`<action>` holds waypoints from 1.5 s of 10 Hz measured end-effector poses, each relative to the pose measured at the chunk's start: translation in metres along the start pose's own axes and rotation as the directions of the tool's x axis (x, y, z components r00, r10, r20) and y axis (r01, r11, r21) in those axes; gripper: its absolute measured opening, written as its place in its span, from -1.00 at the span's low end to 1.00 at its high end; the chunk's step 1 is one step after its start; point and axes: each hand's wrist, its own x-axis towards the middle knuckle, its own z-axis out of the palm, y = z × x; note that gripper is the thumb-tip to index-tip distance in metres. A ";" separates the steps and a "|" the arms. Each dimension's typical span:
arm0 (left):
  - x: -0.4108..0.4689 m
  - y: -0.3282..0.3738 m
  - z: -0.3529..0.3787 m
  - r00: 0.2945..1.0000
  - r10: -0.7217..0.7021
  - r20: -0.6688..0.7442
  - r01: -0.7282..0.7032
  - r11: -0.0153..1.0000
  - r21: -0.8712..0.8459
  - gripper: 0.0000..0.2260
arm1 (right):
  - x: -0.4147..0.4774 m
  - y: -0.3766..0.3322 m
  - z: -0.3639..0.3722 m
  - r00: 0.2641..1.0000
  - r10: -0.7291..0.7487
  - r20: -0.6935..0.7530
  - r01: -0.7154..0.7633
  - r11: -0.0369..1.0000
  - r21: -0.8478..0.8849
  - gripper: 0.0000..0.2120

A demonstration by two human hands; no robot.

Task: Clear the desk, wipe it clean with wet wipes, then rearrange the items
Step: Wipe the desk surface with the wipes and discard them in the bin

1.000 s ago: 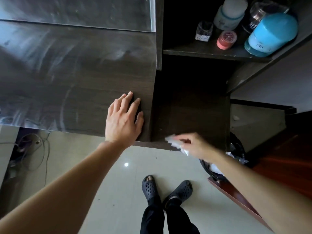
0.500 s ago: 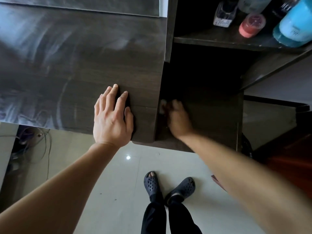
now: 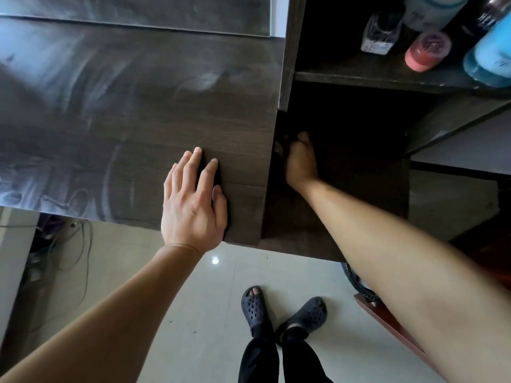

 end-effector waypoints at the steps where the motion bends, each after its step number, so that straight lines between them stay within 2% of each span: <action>1: 0.001 0.000 0.000 1.000 -0.003 -0.005 0.003 1.000 0.007 -0.63 | -0.025 0.009 0.010 0.993 -0.099 0.065 0.105 0.989 -0.101 -0.58; 2: 0.000 0.002 -0.002 1.000 -0.005 0.007 0.005 1.000 -0.003 -0.63 | -0.048 0.021 0.011 0.961 -0.211 0.177 0.241 0.955 -0.171 -0.51; 3: 0.000 0.002 -0.003 1.000 -0.010 0.008 0.010 1.000 -0.003 -0.63 | -0.039 0.019 0.005 0.969 -0.176 0.175 0.188 0.981 -0.052 -0.60; 4: 0.000 0.001 -0.001 1.000 -0.004 -0.002 0.004 1.000 0.001 -0.63 | -0.045 0.011 0.015 0.993 -0.102 0.065 0.106 0.991 -0.075 -0.62; 5: 0.000 -0.001 0.002 1.000 0.001 -0.002 -0.001 1.000 0.005 -0.63 | -0.102 0.017 0.037 0.985 -0.146 0.094 0.153 0.986 -0.072 -0.58; 6: 0.000 -0.001 0.001 1.000 -0.003 0.005 0.003 1.000 0.004 -0.62 | -0.173 0.046 0.039 0.904 -0.304 0.300 0.323 0.946 -0.014 -0.74; 7: 0.000 -0.001 0.001 1.000 -0.001 0.003 0.001 1.000 0.002 -0.62 | -0.201 0.059 0.027 0.757 -0.439 0.483 0.466 0.882 0.072 -0.83; 8: 0.000 -0.001 0.002 1.000 0.002 -0.007 -0.002 1.000 -0.006 -0.62 | -0.165 0.061 0.006 0.923 -0.281 0.261 0.267 0.960 0.089 -0.86; 9: -0.001 -0.002 0.003 1.000 0.008 -0.013 -0.008 1.000 0.000 -0.62 | -0.106 0.085 -0.027 0.990 0.017 -0.139 -0.029 0.996 -0.089 -0.79; 10: -0.002 -0.002 0.003 1.000 0.006 -0.015 -0.006 1.000 -0.008 -0.63 | -0.102 0.090 -0.022 0.982 0.084 -0.168 -0.106 0.986 -0.129 -0.83; 11: -0.001 -0.001 0.002 1.000 0.000 -0.013 0.000 1.000 -0.013 -0.63 | -0.169 0.075 0.014 0.988 -0.145 0.048 0.147 0.988 -0.044 -0.88; 12: -0.001 0.000 0.001 1.000 0.003 -0.014 -0.003 1.000 -0.018 -0.63 | -0.231 0.099 0.007 0.951 -0.234 0.203 0.236 0.972 0.015 -0.73; 13: -0.001 -0.001 0.002 1.000 0.006 -0.011 -0.006 1.000 -0.017 -0.62 | -0.233 0.118 -0.032 0.984 -0.104 0.146 0.090 0.991 0.101 -0.64; 14: 0.000 -0.002 0.004 1.000 0.004 -0.020 -0.004 1.000 -0.008 -0.62 | -0.176 0.122 -0.058 0.980 0.104 -0.171 -0.093 0.993 0.072 -0.70; 15: -0.001 -0.001 0.004 1.000 0.003 -0.020 -0.003 1.000 -0.007 -0.62 | -0.116 0.113 -0.056 0.918 0.292 -0.269 -0.293 0.955 0.039 -0.65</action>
